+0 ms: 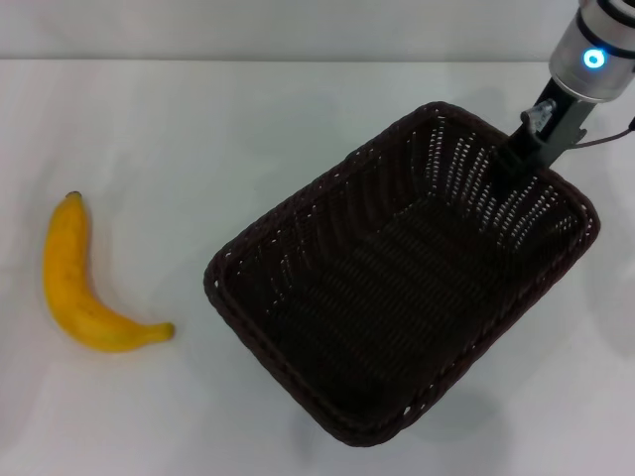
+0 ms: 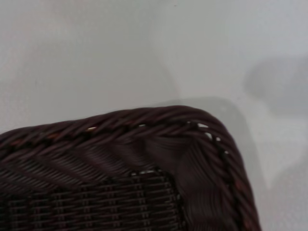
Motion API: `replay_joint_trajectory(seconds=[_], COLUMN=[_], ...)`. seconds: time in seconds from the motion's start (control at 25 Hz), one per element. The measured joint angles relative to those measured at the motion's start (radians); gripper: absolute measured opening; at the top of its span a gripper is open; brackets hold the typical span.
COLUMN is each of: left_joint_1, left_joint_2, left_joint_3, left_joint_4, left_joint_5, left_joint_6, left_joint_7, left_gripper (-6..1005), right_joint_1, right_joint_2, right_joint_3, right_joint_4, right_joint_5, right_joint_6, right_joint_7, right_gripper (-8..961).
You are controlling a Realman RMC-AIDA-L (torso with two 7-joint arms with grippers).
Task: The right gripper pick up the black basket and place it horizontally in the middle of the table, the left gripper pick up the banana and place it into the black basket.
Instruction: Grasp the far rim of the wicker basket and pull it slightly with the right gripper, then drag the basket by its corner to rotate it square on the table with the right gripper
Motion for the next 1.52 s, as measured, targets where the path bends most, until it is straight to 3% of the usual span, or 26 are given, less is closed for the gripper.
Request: replay_joint_trajectory(seconds=[0.24, 0.44, 0.52, 0.84, 1.04, 1.52], left_joint_1=[0.026, 0.032, 0.033, -0.021, -0.060, -0.114], left_joint_2=[-0.002, -0.034, -0.039, 0.002, 0.019, 0.034], left_joint_3=[-0.021, -0.150, -0.181, -0.219, -0.226, -0.221], left_joint_4=[-0.001, -0.010, -0.010, -0.062, -0.075, -0.075], left_joint_5=[-0.021, -0.025, -0.025, -0.026, -0.026, -0.017], left_joint_6=[-0.050, -0.107, -0.119, -0.097, -0.060, -0.023], left_joint_7=[0.040, 0.103, 0.123, 0.141, 0.140, 0.136], left_gripper=[869, 869, 869, 869, 869, 868], right_joint_1=[0.003, -0.043, -0.081, -0.263, -0.282, -0.311], right_joint_2=[0.001, 0.002, -0.001, 0.002, 0.004, 0.011], right_joint_3=[-0.002, 0.010, 0.011, -0.005, -0.044, -0.341], right_joint_4=[-0.015, -0.048, -0.073, -0.324, -0.347, -0.517], right_joint_5=[0.005, 0.038, 0.073, 0.152, 0.154, 0.294], right_joint_6=[-0.002, 0.008, 0.011, 0.101, 0.138, 0.196], right_joint_7=[0.101, 0.256, 0.330, 0.543, 0.582, 0.826], right_gripper=[281, 167, 168, 167, 157, 145])
